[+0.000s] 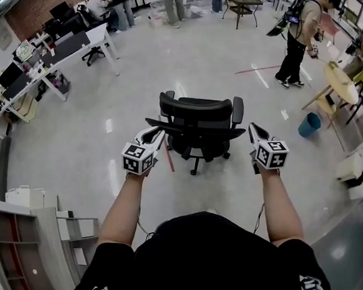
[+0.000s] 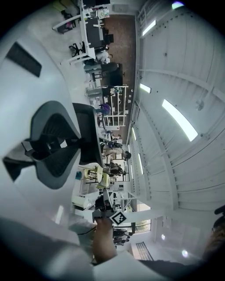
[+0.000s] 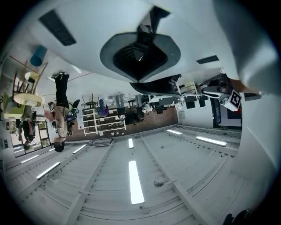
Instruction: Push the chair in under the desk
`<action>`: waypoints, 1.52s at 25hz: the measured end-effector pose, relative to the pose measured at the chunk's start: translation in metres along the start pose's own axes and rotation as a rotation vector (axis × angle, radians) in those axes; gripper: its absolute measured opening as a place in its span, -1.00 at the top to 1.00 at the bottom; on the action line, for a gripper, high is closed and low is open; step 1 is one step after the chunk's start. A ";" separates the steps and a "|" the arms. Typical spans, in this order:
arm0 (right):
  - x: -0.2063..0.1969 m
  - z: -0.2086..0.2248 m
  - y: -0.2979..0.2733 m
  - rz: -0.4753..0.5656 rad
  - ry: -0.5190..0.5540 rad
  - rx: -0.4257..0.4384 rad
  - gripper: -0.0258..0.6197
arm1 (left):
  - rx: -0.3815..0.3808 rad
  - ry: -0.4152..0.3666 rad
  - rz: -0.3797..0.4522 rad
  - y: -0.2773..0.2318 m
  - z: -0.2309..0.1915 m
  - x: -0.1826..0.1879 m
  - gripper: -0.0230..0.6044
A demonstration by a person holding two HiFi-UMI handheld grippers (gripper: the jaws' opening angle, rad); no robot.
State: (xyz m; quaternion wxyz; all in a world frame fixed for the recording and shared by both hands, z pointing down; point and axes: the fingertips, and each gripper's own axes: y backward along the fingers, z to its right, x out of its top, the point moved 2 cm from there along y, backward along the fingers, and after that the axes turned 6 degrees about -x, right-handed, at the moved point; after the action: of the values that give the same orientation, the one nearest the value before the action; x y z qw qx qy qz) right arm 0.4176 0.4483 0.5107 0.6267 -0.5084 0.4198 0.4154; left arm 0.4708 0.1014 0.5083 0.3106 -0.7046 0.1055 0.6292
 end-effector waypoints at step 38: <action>-0.047 -0.051 -0.094 -0.247 0.340 0.050 0.61 | -0.155 -0.310 -0.326 -0.052 -0.113 -0.081 0.69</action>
State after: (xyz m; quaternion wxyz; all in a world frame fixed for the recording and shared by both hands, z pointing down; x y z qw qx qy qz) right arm 0.4872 0.3811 0.5757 0.6054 -0.6030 0.4643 0.2331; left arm 0.5766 0.0587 0.6032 0.3657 -0.6292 -0.1070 0.6775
